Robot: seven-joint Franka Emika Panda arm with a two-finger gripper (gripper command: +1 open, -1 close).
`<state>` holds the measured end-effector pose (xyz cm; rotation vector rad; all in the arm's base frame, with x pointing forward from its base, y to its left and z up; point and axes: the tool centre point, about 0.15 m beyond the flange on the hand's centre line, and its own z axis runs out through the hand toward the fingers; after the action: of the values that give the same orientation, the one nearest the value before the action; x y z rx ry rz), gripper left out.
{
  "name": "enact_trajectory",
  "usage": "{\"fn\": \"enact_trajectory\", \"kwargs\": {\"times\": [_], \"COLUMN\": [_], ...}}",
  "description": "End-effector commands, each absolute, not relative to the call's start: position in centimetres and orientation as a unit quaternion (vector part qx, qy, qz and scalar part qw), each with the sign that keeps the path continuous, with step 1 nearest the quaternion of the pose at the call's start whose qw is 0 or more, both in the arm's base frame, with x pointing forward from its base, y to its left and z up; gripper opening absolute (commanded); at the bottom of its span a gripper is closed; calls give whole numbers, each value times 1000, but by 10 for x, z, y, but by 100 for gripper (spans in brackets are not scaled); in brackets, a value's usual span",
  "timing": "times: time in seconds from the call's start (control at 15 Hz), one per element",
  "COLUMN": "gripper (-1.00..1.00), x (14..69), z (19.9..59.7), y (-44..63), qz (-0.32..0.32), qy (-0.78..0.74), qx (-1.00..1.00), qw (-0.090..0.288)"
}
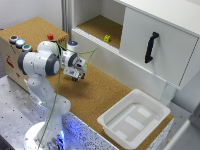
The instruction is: Rotate the purple block towards the left
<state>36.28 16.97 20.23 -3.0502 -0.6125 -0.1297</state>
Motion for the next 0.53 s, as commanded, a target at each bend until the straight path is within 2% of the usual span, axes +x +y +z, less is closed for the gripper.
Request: {"fn": "enact_trajectory", "kwargs": {"times": [0.0,0.27,0.47], "gripper": [-100,-100,-100], "x": [367,366,364], "z": [191,201,225], "y": [164,165,162], "qz": [-36,-35,-42], "qy": [-188,-188,-187], "qx": [-981,-981,-981], "qw": [32,20,4]}}
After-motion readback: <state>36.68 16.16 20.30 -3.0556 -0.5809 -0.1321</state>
